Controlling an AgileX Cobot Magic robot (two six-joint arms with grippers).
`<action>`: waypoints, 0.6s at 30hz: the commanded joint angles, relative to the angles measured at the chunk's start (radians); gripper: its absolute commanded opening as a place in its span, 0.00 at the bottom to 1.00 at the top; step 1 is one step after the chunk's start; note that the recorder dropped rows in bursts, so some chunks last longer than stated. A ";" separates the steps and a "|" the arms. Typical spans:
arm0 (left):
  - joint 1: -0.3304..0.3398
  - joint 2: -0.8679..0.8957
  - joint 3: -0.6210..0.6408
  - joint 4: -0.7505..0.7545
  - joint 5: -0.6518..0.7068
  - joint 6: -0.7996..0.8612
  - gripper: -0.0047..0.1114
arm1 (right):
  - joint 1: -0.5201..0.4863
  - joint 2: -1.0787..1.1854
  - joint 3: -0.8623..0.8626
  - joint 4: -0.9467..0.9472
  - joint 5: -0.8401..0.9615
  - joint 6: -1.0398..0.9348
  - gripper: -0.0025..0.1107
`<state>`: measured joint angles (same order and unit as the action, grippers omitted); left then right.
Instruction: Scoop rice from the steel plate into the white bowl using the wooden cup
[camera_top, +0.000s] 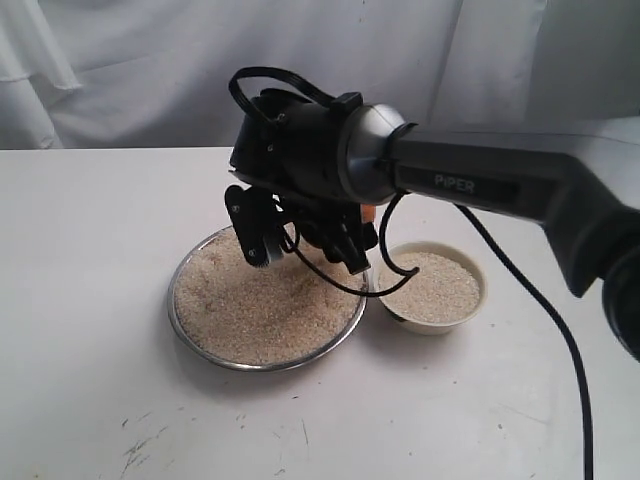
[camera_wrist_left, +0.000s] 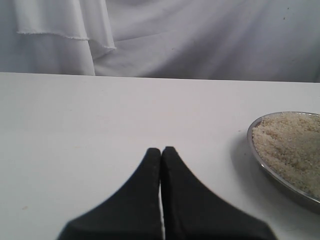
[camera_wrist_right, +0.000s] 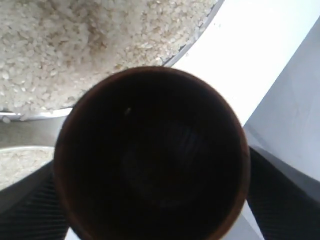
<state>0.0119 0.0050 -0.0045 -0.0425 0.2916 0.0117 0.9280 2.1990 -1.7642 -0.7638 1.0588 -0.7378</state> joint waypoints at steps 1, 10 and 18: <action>-0.002 -0.005 0.005 -0.001 -0.006 -0.003 0.04 | 0.016 0.013 -0.009 -0.024 0.039 0.011 0.02; -0.002 -0.005 0.005 -0.001 -0.006 -0.003 0.04 | -0.052 -0.094 -0.009 0.364 -0.049 0.074 0.02; -0.002 -0.005 0.005 -0.001 -0.006 -0.003 0.04 | -0.314 -0.143 0.023 1.036 -0.086 -0.084 0.02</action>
<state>0.0119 0.0050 -0.0045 -0.0425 0.2916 0.0117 0.6466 2.0679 -1.7618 0.1566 1.0056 -0.7507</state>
